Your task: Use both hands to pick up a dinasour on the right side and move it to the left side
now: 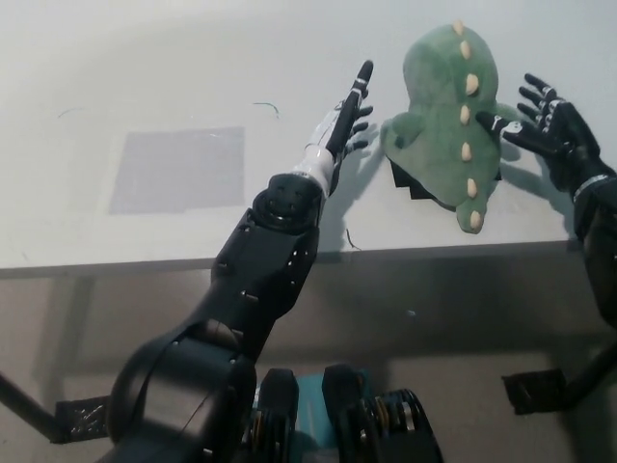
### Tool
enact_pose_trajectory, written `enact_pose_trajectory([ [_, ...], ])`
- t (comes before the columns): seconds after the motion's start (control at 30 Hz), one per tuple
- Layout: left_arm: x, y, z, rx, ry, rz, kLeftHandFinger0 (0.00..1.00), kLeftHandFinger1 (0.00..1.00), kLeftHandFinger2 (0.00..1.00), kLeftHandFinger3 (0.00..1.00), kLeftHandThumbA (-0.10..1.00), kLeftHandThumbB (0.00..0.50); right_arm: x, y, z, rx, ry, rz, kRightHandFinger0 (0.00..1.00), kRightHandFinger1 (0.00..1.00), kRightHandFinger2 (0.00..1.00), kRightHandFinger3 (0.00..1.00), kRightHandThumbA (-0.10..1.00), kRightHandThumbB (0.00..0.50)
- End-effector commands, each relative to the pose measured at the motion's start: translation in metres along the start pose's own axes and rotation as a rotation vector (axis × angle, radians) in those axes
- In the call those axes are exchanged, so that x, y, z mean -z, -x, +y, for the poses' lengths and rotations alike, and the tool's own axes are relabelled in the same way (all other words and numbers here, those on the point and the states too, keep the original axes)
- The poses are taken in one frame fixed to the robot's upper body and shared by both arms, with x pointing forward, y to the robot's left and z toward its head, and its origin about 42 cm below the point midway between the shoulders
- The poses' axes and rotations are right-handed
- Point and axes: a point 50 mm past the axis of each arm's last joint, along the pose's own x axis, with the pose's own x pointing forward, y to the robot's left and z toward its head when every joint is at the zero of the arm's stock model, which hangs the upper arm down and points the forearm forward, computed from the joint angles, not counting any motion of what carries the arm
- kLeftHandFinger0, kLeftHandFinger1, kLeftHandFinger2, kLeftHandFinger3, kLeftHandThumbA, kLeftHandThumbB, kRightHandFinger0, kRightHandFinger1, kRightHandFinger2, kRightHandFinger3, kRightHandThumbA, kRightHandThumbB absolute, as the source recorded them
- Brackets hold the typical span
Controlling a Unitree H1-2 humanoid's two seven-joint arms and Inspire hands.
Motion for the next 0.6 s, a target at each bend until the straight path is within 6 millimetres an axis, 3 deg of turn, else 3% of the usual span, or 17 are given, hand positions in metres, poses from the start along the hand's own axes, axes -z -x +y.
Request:
enact_pose_trajectory([
  [0.0, -0.018, -0.004, -0.006, 0.027, -0.019, -0.023, 1.00, 1.00, 1.00, 1.00, 1.00, 0.338, -0.020, -0.006, 0.005, -0.007, 0.023, -0.081, 1.00, 1.00, 1.00, 1.00, 1.00, 0.149],
  [0.07, -0.013, -0.003, -0.008, 0.036, -0.034, -0.014, 1.00, 1.00, 1.00, 1.00, 1.00, 0.362, -0.014, -0.004, 0.005, -0.005, 0.002, -0.074, 1.00, 1.00, 1.00, 1.00, 1.00, 0.179],
  [0.2, 0.000, 0.000, -0.012, 0.036, -0.048, 0.008, 1.00, 1.00, 1.00, 1.00, 1.00, 0.346, 0.000, 0.002, 0.005, -0.004, 0.002, -0.053, 1.00, 1.00, 1.00, 1.00, 1.00, 0.191],
  [0.4, 0.010, 0.003, -0.018, 0.041, -0.048, 0.028, 1.00, 1.00, 1.00, 1.00, 1.00, 0.371, 0.008, 0.004, 0.009, -0.001, -0.015, -0.039, 1.00, 1.00, 1.00, 1.00, 1.00, 0.188],
  [0.57, 0.019, 0.005, -0.021, 0.043, -0.036, 0.049, 1.00, 1.00, 1.00, 1.00, 1.00, 0.384, 0.016, 0.005, 0.010, 0.004, -0.002, -0.029, 1.00, 1.00, 1.00, 1.00, 1.00, 0.227],
])
